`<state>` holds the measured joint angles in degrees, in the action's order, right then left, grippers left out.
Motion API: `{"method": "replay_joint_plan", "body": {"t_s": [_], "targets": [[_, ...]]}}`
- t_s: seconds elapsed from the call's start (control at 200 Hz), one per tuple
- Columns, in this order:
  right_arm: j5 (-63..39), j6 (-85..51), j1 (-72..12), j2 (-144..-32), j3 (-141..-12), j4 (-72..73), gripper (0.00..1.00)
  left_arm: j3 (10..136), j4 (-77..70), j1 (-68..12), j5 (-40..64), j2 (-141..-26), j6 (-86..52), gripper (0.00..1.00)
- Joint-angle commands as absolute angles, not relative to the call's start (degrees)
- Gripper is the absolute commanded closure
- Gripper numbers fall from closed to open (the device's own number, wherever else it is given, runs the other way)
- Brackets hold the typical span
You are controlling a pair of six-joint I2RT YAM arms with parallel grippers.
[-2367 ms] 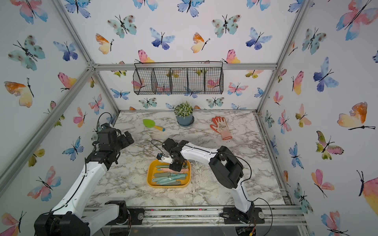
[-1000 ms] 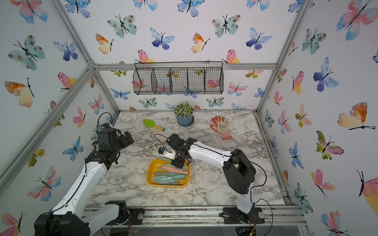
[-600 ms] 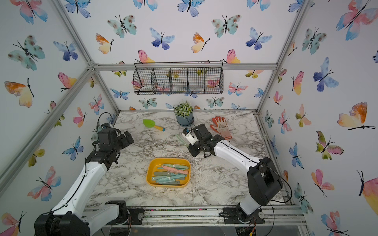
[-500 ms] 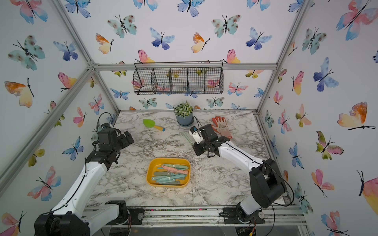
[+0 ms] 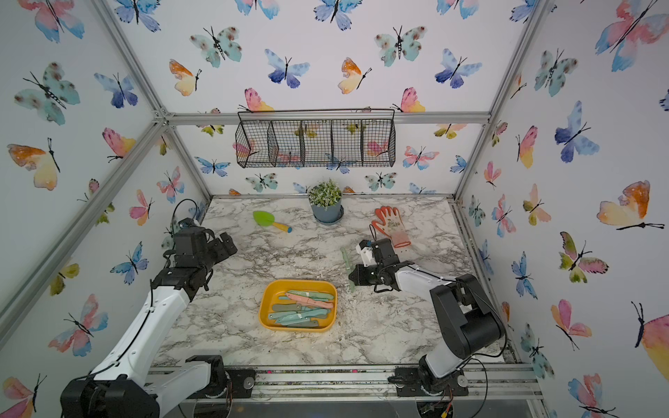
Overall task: Take the fruit knife out of the storage box
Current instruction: Place the fruit knife at the center of the board.
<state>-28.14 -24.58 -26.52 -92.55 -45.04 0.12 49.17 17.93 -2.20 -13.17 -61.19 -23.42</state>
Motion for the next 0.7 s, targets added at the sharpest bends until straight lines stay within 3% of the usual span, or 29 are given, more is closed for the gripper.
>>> {"method": "replay_joint_plan", "body": {"t_s": [0.0,0.556,0.696], "targets": [[-30.67,-29.29,-25.72,-94.18,-44.50,5.16,0.95,49.99,18.76,-1.89,-12.92,-61.43,-23.60,0.02],[-35.31,-35.77,-23.35,-101.86,-42.62,14.60,0.95,49.92,18.80,-1.93,-13.01,-61.48,-23.72,0.01],[-34.15,-36.26,-23.21,-101.74,-42.10,14.21,0.90,50.01,18.79,-1.92,-13.10,-61.44,-23.65,0.02]]}}
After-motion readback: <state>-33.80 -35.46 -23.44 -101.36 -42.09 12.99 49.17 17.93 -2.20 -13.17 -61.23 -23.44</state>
